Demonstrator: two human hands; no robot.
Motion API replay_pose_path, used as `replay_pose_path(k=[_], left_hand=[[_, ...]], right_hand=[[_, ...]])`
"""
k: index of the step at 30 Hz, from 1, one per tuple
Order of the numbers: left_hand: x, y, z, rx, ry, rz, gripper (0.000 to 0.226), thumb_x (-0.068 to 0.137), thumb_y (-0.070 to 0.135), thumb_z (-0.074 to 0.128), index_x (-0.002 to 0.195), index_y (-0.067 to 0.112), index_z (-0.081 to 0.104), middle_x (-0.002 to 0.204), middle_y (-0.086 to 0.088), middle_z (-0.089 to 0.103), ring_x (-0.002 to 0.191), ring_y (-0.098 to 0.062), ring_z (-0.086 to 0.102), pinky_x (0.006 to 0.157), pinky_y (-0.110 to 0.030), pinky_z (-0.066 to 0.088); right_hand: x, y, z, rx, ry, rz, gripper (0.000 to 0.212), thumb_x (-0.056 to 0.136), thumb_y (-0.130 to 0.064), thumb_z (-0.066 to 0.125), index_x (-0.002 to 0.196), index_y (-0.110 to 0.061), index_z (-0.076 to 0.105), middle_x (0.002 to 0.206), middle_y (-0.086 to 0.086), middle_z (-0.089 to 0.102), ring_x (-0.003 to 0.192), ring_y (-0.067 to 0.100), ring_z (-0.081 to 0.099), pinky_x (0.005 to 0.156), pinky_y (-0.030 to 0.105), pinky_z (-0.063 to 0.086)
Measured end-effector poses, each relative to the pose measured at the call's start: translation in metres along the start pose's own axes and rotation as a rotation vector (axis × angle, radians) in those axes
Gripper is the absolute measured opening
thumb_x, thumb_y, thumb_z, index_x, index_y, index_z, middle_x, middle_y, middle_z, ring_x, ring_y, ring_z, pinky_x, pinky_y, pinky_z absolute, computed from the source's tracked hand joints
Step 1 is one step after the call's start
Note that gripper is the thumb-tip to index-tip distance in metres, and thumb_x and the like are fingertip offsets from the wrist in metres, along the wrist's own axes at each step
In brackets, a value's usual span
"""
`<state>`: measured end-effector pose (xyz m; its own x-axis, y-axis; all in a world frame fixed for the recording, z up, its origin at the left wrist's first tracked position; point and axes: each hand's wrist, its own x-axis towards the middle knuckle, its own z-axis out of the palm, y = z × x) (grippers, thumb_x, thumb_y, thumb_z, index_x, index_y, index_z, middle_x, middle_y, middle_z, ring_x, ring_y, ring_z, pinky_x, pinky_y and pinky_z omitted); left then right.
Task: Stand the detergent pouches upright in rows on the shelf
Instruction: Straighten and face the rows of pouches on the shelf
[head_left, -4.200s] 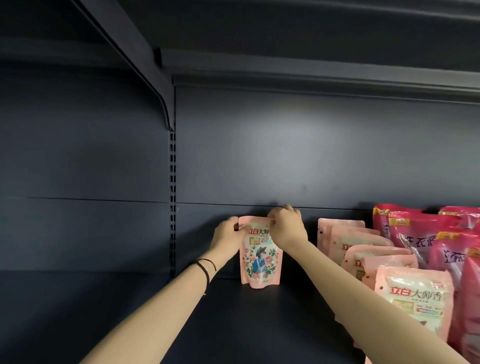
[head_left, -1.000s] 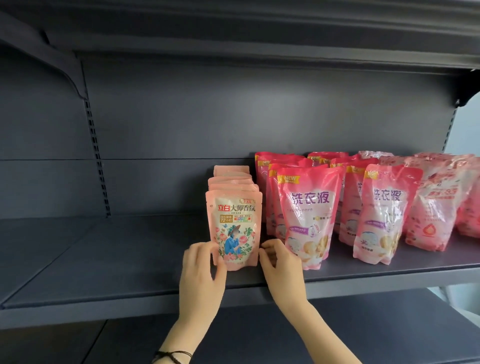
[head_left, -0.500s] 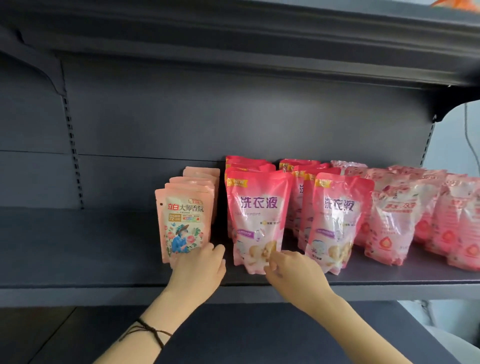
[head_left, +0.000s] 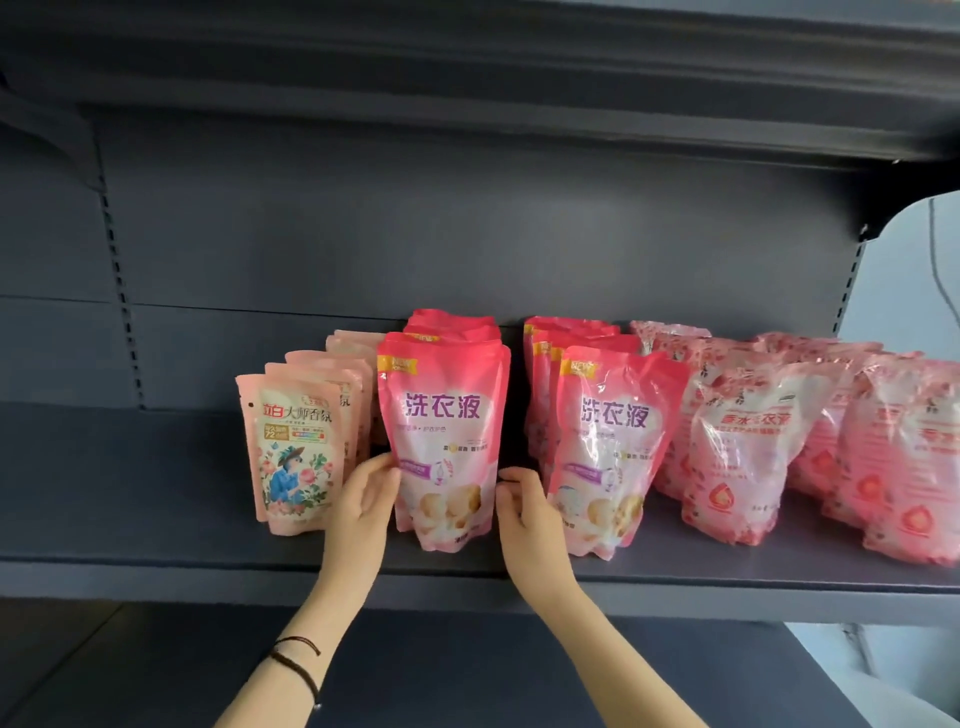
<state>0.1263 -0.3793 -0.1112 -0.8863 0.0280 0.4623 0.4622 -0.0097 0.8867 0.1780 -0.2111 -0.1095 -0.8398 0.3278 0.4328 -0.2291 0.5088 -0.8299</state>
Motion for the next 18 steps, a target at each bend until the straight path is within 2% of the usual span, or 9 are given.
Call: replay_pose_path(k=[3, 5, 7, 9, 11, 12, 14, 18], left_hand=[[0.007, 0.001, 0.003, -0.065, 0.012, -0.049, 0.021, 0.095, 0.029, 0.053, 0.116, 0.03, 0.058, 0.111, 0.022, 0.059, 0.103, 0.009, 0.054, 0.081, -0.013, 0.043], [0.009, 0.0, 0.007, -0.056, 0.021, -0.054, 0.02, 0.096, 0.026, 0.052, 0.116, 0.027, 0.057, 0.106, 0.022, 0.059, 0.097, 0.012, 0.056, 0.075, -0.009, 0.045], [0.009, -0.001, 0.012, -0.069, 0.021, -0.066, 0.014, 0.098, 0.024, 0.05, 0.107, 0.031, 0.057, 0.1, 0.023, 0.059, 0.088, 0.02, 0.056, 0.066, -0.002, 0.045], [0.01, -0.001, 0.014, -0.12, 0.016, -0.1, 0.015, 0.097, 0.023, 0.051, 0.098, 0.036, 0.058, 0.095, 0.021, 0.064, 0.085, 0.02, 0.058, 0.063, 0.0, 0.044], [0.012, -0.001, 0.011, -0.233, 0.007, -0.17, 0.011, 0.092, 0.025, 0.058, 0.097, 0.034, 0.062, 0.096, 0.017, 0.069, 0.093, 0.007, 0.062, 0.075, -0.009, 0.048], [0.013, -0.003, 0.008, -0.303, -0.002, -0.211, 0.014, 0.088, 0.027, 0.062, 0.101, 0.029, 0.064, 0.101, 0.011, 0.071, 0.101, -0.002, 0.062, 0.085, -0.019, 0.049], [0.016, -0.004, 0.002, -0.429, -0.037, -0.28, 0.035, 0.077, 0.03, 0.067, 0.109, 0.015, 0.066, 0.112, -0.003, 0.07, 0.11, -0.018, 0.062, 0.098, -0.036, 0.046], [0.018, -0.002, -0.001, -0.52, -0.116, -0.333, 0.04, 0.076, 0.028, 0.066, 0.111, 0.009, 0.067, 0.113, -0.008, 0.071, 0.11, -0.02, 0.064, 0.098, -0.04, 0.046]], right_hand=[[0.003, -0.002, 0.001, 0.036, 0.05, -0.013, 0.014, 0.1, -0.013, 0.043, 0.095, -0.019, 0.054, 0.083, -0.013, 0.062, 0.073, -0.011, 0.056, 0.061, 0.005, 0.043], [0.004, -0.004, 0.003, 0.059, 0.061, -0.036, 0.013, 0.098, -0.012, 0.046, 0.089, -0.019, 0.053, 0.08, -0.011, 0.061, 0.069, -0.009, 0.056, 0.06, 0.007, 0.043], [0.006, -0.005, 0.005, 0.079, 0.054, -0.05, 0.012, 0.098, -0.012, 0.048, 0.09, -0.019, 0.054, 0.079, -0.01, 0.062, 0.068, -0.004, 0.057, 0.06, 0.01, 0.046], [0.008, -0.004, 0.006, 0.08, 0.065, -0.062, 0.018, 0.097, -0.009, 0.046, 0.087, -0.022, 0.054, 0.078, -0.011, 0.061, 0.068, -0.004, 0.057, 0.061, 0.011, 0.046], [0.009, -0.002, 0.006, 0.06, 0.082, -0.079, 0.027, 0.097, -0.005, 0.046, 0.08, -0.026, 0.051, 0.075, -0.012, 0.06, 0.067, -0.007, 0.054, 0.06, 0.008, 0.043], [0.009, -0.001, 0.006, 0.048, 0.085, -0.087, 0.03, 0.096, -0.004, 0.046, 0.078, -0.027, 0.049, 0.074, -0.012, 0.059, 0.066, -0.007, 0.053, 0.06, 0.007, 0.042], [0.01, 0.0, 0.005, 0.029, 0.081, -0.088, 0.032, 0.097, -0.004, 0.046, 0.076, -0.029, 0.047, 0.073, -0.012, 0.058, 0.065, -0.008, 0.053, 0.059, 0.007, 0.042], [0.012, 0.0, 0.004, 0.035, 0.08, -0.064, 0.028, 0.096, -0.006, 0.047, 0.077, -0.026, 0.05, 0.072, -0.01, 0.059, 0.064, -0.005, 0.053, 0.059, 0.009, 0.043]])
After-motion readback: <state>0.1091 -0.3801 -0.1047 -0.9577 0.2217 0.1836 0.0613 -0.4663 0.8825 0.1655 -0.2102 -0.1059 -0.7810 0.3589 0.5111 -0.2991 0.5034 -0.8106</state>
